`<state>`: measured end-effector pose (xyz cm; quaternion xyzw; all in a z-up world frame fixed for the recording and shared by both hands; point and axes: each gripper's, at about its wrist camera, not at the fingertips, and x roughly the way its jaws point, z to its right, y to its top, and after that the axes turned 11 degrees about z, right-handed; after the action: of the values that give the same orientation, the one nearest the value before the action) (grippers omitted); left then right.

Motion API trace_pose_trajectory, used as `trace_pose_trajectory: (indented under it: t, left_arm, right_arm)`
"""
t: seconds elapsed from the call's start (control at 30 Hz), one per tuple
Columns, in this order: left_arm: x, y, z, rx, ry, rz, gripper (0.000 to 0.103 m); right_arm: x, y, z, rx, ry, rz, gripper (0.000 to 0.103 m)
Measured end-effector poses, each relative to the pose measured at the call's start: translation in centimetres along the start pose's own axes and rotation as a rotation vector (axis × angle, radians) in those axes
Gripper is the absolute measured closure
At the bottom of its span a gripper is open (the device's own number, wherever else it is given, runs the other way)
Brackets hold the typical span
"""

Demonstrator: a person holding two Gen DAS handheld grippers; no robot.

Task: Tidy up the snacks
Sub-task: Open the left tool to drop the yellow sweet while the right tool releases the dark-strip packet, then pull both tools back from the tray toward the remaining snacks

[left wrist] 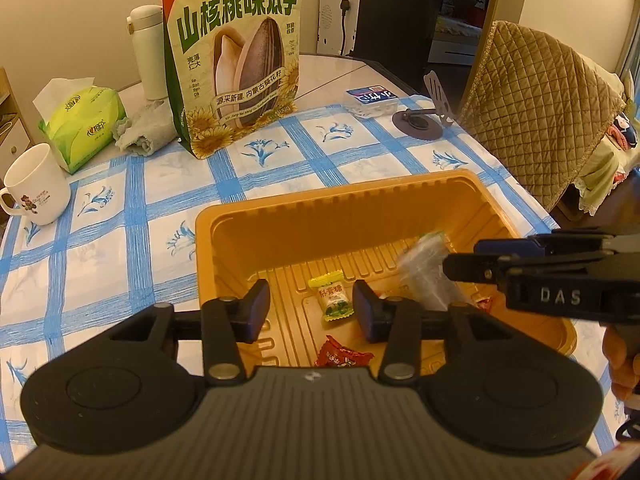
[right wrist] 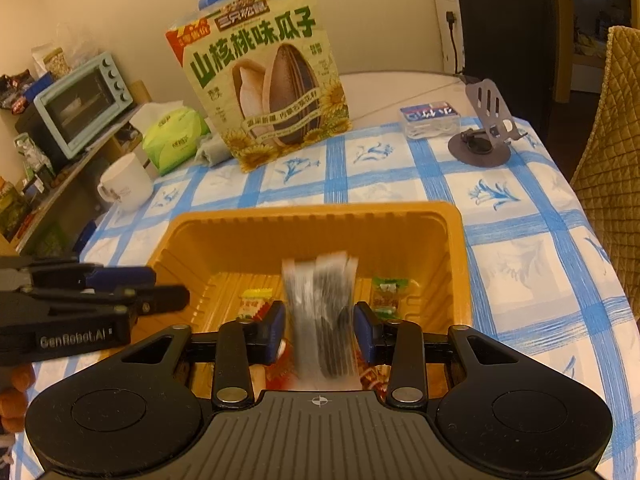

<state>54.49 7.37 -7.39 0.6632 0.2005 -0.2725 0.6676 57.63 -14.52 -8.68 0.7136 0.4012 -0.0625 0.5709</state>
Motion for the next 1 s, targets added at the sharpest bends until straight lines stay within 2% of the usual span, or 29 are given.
trace_pose_trajectory:
  t: [0.1,0.2,0.23,0.27,0.33,0.47,0.6,0.67,0.73,1.0]
  left_arm:
    - [-0.5,-0.1,-0.1,-0.006,0.0,0.002,0.051]
    - [-1.2,-0.3,-0.2,-0.01,-0.003,0.008,0.048]
    - [-1.5,-0.3,-0.2,-0.009,-0.001,0.009,0.044]
    - [-1.7,-0.4,-0.1,-0.008,0.002,0.012,0.042]
    - [-2.4,-0.4,0.0,-0.005,0.005,0.02,0.035]
    - [-3.8,-0.5,0.2,-0.008,-0.001,0.031,0.031]
    - [-5.5,-0.5,0.7,-0.009,-0.003,0.05,0.021]
    - [-6.4,-0.5,0.9,-0.013,-0.001,0.06,0.02]
    - [-7.5,-0.5,1.3,-0.018,0.001,0.071,0.016]
    - [-12.4,-1.0,3.1,-0.03,0.006,0.119,0.013]
  right_arm:
    - [-0.3,0.3,0.1,0.014,0.003,0.006,0.064]
    - [-0.9,0.4,0.2,0.027,0.008,0.005,0.061]
    - [-1.1,0.4,0.2,0.029,0.011,0.003,0.057]
    - [-1.4,0.4,0.1,0.028,0.012,0.005,0.048]
    - [-2.2,0.3,0.1,0.022,0.012,0.02,0.039]
    - [-3.7,0.3,0.1,0.019,0.019,0.023,0.03]
    - [-5.7,0.3,0.1,0.035,0.039,0.034,0.018]
    - [-6.8,0.3,-0.1,0.034,0.046,0.049,0.014]
    - [-7.9,0.3,-0.3,0.028,0.05,0.057,0.012]
    - [-12.8,-0.1,-1.1,0.008,0.069,0.101,0.008]
